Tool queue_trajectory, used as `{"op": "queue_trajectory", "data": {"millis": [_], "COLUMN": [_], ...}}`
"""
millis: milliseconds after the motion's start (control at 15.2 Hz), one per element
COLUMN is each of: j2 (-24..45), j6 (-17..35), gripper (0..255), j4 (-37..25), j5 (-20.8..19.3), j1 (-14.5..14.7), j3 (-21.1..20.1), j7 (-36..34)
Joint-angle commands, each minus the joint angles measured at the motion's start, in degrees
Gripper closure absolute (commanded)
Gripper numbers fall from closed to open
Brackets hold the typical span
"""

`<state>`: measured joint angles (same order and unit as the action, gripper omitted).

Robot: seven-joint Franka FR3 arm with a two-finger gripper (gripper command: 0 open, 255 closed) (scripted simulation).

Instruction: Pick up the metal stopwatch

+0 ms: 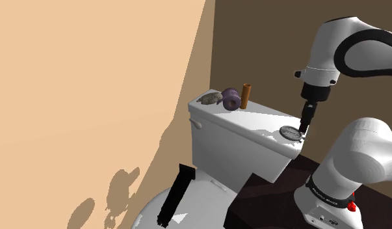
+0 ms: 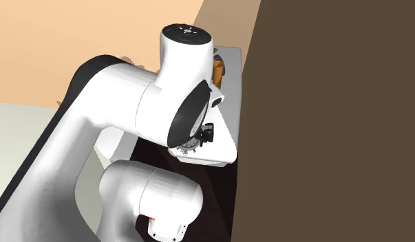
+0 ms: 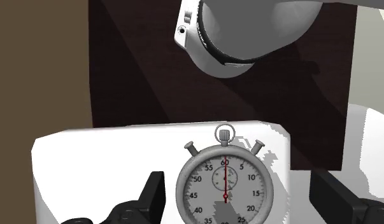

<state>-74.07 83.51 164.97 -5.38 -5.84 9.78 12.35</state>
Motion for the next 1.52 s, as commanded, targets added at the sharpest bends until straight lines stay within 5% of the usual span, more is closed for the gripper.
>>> {"op": "queue_trajectory", "data": {"millis": [0, 528, 594, 1452], "j2": [-2.53, -4.02, -3.86, -3.18], "j6": [-0.76, 3.16, 3.28, 0.74], "gripper": [0, 0, 255, 255], "j4": [2.21, 7.68, 7.65, 4.38], "j5": [-0.22, -1.40, -1.33, -0.65], "j1": [-0.61, -1.53, -1.46, -0.95], "j3": [0.29, 1.35, 1.30, 0.68], "j7": [0.16, 0.56, 0.50, 0.31]}}
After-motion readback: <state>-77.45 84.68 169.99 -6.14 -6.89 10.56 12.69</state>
